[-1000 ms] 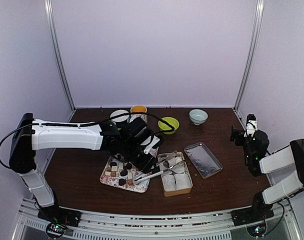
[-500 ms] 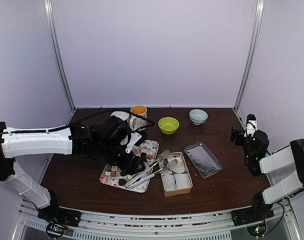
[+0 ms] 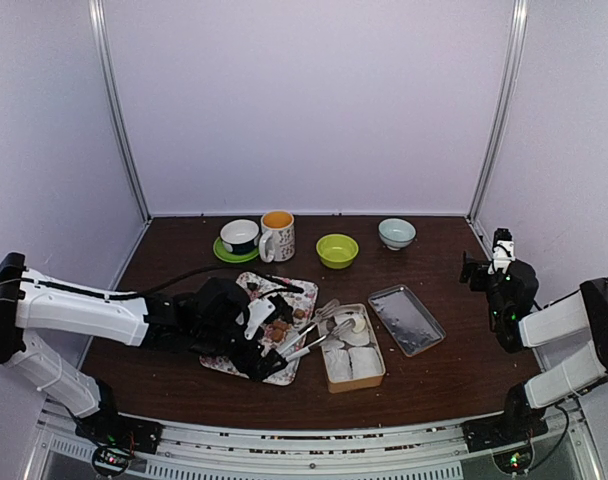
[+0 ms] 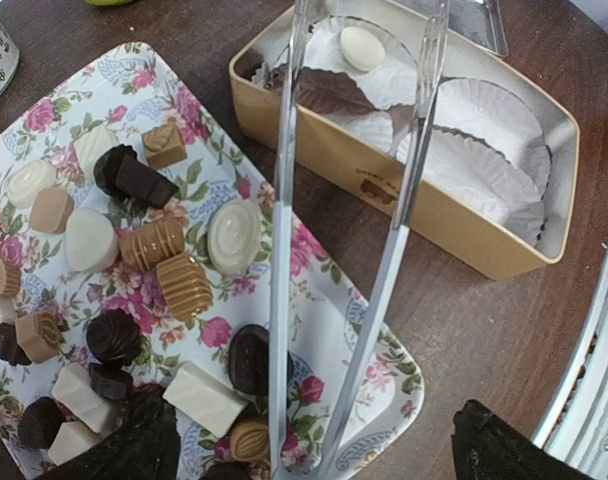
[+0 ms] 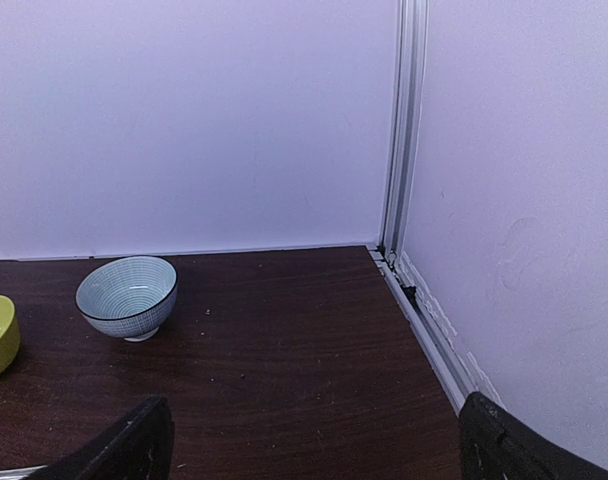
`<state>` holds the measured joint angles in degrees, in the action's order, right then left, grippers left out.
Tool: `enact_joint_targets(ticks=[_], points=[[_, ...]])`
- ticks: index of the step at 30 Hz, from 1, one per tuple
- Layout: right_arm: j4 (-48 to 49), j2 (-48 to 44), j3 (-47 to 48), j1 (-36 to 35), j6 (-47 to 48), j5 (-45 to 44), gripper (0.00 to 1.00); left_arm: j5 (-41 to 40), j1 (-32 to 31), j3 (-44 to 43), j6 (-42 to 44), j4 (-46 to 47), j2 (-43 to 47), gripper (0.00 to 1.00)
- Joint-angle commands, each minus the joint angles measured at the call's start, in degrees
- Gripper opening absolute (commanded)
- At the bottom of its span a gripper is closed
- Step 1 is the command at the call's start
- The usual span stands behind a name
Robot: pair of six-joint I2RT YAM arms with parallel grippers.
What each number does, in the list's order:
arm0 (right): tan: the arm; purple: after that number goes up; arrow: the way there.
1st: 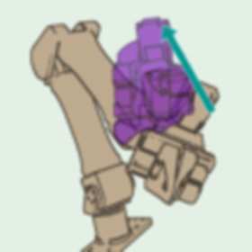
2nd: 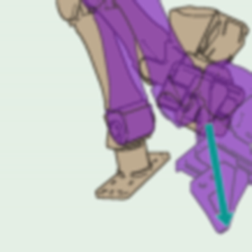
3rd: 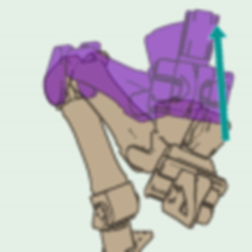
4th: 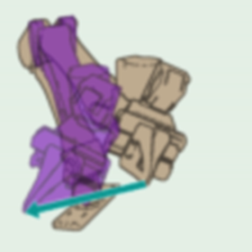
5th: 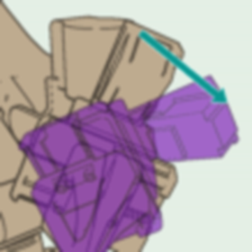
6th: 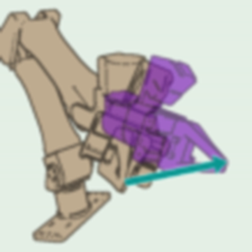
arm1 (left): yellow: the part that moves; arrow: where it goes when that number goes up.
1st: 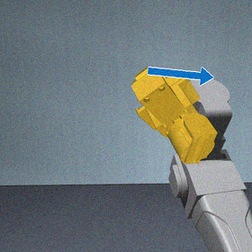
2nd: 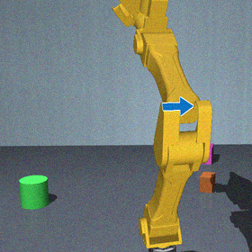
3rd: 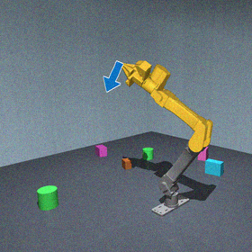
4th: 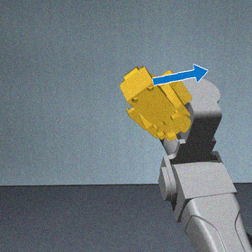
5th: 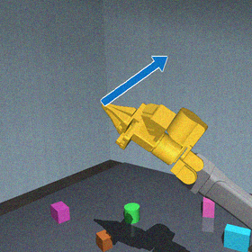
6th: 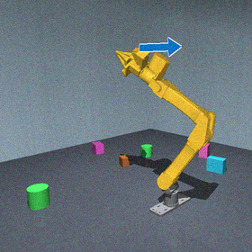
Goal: Pack the chocolate
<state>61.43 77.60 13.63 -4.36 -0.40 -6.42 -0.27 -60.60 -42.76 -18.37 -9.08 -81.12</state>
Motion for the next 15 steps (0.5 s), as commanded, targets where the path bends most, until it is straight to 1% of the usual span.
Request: enact_joint_targets(ticks=[1, 3, 7, 10, 15], points=[[0.34, 0.27, 0.90, 0.41, -0.44, -0.88, 1.00, -1.82, -0.27, 0.09, 3.99, 7.36, -2.72, 0.97], [0.37, 0.25, 0.92, 0.41, -0.40, -0.88, 1.00, -1.71, -0.31, -0.76, 5.09, 7.62, -4.90, 0.94], [0.36, 0.21, 0.90, 0.41, -0.40, -0.88, 1.00, -2.45, -0.31, -0.66, 4.86, 11.30, -9.33, 0.83], [0.36, 0.27, 0.91, 0.41, -0.44, -0.87, 1.00, -2.09, -0.47, -0.88, 4.84, 12.70, -12.05, 0.77], [0.36, 0.21, 0.94, 0.36, -0.48, -0.87, 1.00, -2.44, -0.49, -2.81, 5.69, 11.00, -13.85, 0.59]])
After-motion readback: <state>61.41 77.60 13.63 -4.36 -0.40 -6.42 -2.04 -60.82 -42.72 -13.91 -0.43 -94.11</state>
